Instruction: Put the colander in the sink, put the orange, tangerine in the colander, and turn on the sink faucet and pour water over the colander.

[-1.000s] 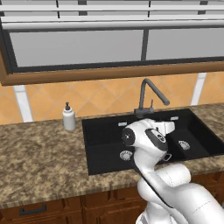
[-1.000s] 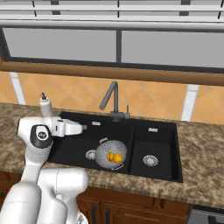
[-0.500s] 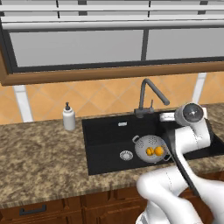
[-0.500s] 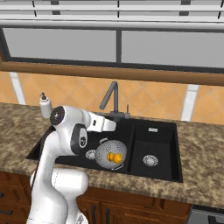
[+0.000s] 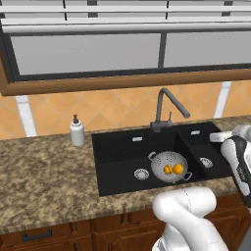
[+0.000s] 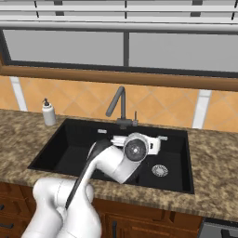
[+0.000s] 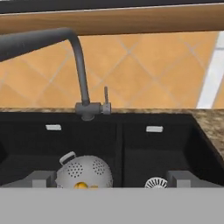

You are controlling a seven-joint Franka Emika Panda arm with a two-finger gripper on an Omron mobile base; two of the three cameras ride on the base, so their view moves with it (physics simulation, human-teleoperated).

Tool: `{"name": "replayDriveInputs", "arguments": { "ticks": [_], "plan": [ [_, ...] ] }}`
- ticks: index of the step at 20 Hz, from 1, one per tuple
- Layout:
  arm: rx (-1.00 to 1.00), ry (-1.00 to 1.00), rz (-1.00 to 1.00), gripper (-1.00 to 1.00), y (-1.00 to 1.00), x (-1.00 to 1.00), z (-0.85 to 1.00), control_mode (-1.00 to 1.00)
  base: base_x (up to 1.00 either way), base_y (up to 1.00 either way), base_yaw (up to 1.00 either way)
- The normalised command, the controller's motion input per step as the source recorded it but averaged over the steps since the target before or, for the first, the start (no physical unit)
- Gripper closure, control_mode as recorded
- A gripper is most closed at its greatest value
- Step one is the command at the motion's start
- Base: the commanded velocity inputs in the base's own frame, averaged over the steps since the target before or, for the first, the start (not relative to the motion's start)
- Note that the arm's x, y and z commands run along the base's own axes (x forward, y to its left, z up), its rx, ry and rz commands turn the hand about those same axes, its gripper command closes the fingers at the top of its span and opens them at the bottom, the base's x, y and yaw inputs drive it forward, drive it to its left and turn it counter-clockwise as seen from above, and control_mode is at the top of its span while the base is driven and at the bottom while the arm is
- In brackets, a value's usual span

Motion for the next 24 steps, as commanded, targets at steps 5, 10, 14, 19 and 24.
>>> {"name": "replayDriveInputs", "arguments": {
  "ticks": [5, 10, 14, 19, 24],
  "plan": [
    [0.17, 0.03, 0.44, -1.0, -0.8, 0.38, -0.05, -1.0, 0.0, 0.0, 0.0],
    [0.17, 0.35, 0.45, -1.0, -0.34, 0.5, 0.3, -1.0, 0.0, 0.0, 0.0],
    [0.05, 0.23, 0.36, -1.0, -0.02, 0.17, 0.04, -1.0, 0.0, 0.0, 0.0],
    [0.0, -0.12, 0.07, -1.0, 0.0, 0.07, -0.35, -1.0, 0.0, 0.0, 0.0],
    [0.0, -0.23, 0.24, -1.0, -0.07, 0.38, -0.34, -1.0, 0.0, 0.0, 0.0]
  ]
}}
